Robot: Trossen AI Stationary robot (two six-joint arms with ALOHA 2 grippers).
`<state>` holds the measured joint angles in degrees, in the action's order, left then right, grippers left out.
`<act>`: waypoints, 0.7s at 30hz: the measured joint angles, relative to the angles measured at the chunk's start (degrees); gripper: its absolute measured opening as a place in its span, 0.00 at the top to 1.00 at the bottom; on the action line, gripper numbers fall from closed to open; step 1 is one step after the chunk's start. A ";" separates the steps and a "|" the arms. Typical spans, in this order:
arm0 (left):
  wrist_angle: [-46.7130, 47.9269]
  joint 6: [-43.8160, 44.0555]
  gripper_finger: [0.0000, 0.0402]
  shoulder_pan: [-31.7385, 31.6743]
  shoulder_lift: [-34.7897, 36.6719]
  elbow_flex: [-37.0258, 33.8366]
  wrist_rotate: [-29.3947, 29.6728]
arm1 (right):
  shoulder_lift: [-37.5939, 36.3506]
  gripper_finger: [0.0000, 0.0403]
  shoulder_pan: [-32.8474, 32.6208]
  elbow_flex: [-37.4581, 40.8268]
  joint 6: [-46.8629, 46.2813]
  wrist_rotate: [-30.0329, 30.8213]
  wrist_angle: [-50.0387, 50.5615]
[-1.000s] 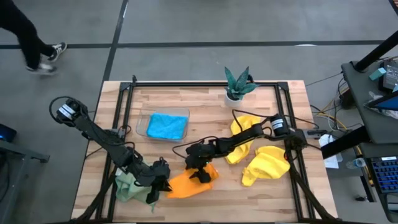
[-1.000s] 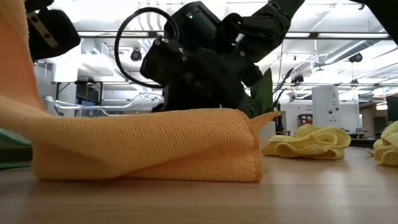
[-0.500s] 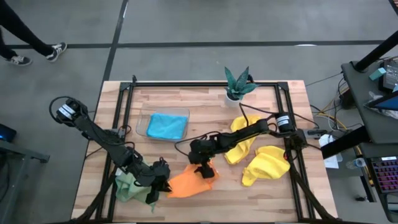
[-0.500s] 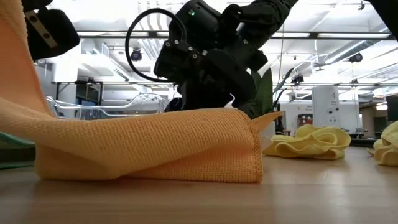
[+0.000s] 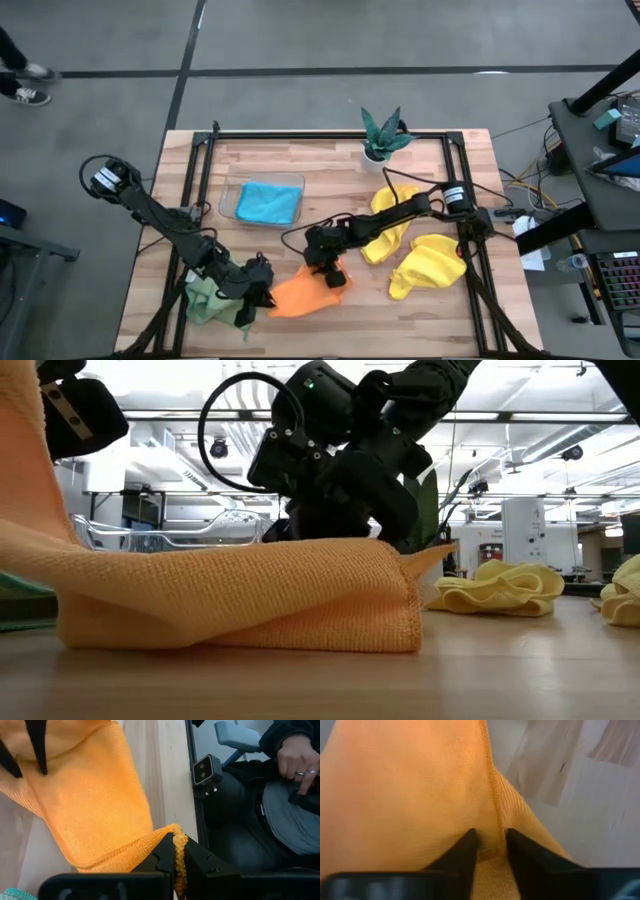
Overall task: Fold microfiber towels
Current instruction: Fold the orange microfiber cloth
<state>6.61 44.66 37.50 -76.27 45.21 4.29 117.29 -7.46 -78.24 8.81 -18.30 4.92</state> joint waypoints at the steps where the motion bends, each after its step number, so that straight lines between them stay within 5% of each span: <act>1: 0.00 -0.02 1.00 0.00 0.00 0.00 0.52 | -0.04 0.86 -0.15 0.00 -0.08 0.47 -0.11; 3: 0.00 -0.01 1.00 -0.01 0.01 0.00 0.73 | -0.25 0.95 -0.48 0.00 0.05 0.56 -0.10; 11: -0.01 -0.94 1.00 -0.02 3.19 1.38 5.26 | -10.85 0.98 -2.51 0.09 4.62 5.70 9.04; 21: -0.02 -12.06 1.00 -0.80 15.12 1.62 24.42 | -31.57 0.98 -2.54 0.09 11.64 17.44 20.62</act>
<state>6.59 32.60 36.70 -61.15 46.83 28.71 85.72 -10.00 -78.15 20.45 -0.86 25.54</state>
